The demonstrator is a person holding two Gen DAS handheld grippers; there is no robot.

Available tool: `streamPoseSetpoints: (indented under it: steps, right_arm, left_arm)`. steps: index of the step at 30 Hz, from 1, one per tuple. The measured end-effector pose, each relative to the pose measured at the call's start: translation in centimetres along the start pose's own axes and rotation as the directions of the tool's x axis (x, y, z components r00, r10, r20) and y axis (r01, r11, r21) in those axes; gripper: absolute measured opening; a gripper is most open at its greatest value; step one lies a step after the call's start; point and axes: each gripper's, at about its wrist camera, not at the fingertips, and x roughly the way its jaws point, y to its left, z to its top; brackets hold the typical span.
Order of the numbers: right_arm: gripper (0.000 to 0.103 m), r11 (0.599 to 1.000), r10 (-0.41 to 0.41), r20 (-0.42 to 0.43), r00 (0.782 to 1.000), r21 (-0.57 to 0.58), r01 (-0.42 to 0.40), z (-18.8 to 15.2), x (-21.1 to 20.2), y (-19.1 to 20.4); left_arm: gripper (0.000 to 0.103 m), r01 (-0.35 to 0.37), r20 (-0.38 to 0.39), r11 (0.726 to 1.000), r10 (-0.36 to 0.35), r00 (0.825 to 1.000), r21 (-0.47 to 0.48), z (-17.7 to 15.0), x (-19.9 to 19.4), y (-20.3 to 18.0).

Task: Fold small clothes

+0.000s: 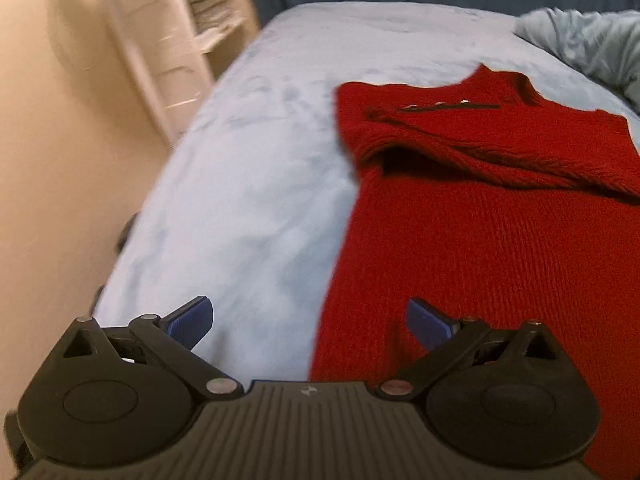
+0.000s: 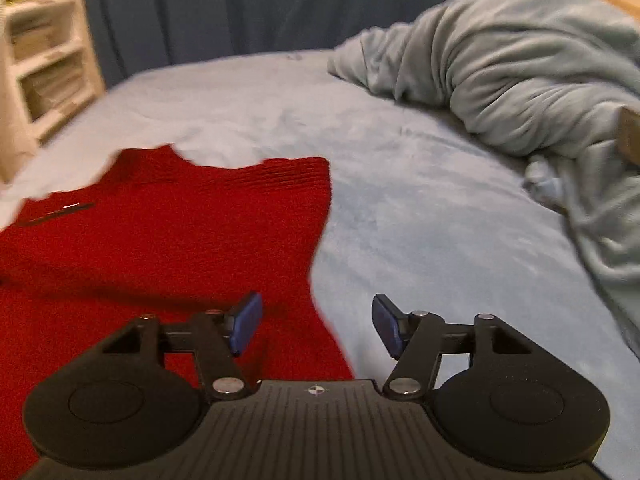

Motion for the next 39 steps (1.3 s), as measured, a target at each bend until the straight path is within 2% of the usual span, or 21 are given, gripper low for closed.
streamPoseSetpoints:
  steps: [3, 7, 9, 13, 16, 20, 24, 32, 35, 39]
  right_arm:
    - [0.068, 0.998, 0.029, -0.015, 0.999, -0.064, -0.03, -4.1, -6.6, 1.7]
    - [0.068, 0.993, 0.026, -0.034, 0.999, -0.113, -0.03, -8.4, -13.5, 4.9]
    - [0.068, 0.99, 0.06, -0.025, 0.998, -0.127, -0.063, -9.4, -16.5, 6.1]
    - [0.068, 0.973, 0.088, 0.064, 0.994, -0.219, -0.072, -10.4, -21.6, 8.1]
    - [0.068, 0.965, 0.115, 0.123, 0.986, -0.25, -0.081, -11.0, -24.6, 8.9]
    - [0.069, 0.97, 0.128, 0.149, 0.981, -0.226, -0.093, -11.0, -27.3, 9.0]
    - [0.069, 0.977, 0.111, 0.18, 0.977, -0.199, -0.075, -12.2, -29.5, 8.6]
    - [0.069, 0.982, 0.108, 0.185, 0.977, -0.175, -0.075, -14.1, -31.3, 8.2]
    - [0.069, 0.978, 0.114, 0.192, 0.975, -0.192, -0.077, -14.1, -31.4, 8.5]
    - [0.069, 0.981, 0.11, 0.16, 0.981, -0.175, -0.082, -14.0, -30.5, 8.4]
  left_arm:
    - [0.103, -0.046, -0.019, 0.998, 0.047, 0.999, 0.041, -2.3, -3.4, -0.2]
    - [0.103, -0.006, -0.02, 0.999, 0.007, 1.0, 0.045, -5.2, -8.6, -0.8]
    - [0.103, 0.024, -0.013, 0.999, -0.023, 1.0, 0.037, -6.7, -11.5, -1.2]
    - [0.103, 0.072, 0.017, 0.995, -0.074, 0.997, 0.065, -9.3, -16.5, -2.4]
    - [0.103, 0.082, 0.081, 0.992, -0.089, 0.993, 0.091, -10.4, -19.7, -3.3]
    - [0.103, 0.095, 0.163, 0.989, -0.113, 0.98, 0.114, -10.9, -23.0, -3.7]
    - [0.103, 0.085, 0.229, 0.991, -0.107, 0.968, 0.102, -11.4, -25.2, -3.1]
    - [0.103, 0.089, 0.239, 0.995, -0.097, 0.966, 0.045, -12.7, -27.1, -2.0]
    - [0.103, 0.087, 0.236, 0.996, -0.091, 0.967, 0.031, -12.7, -27.1, -1.6]
    - [0.103, 0.078, 0.213, 0.997, -0.08, 0.974, 0.015, -12.4, -26.2, -1.1]
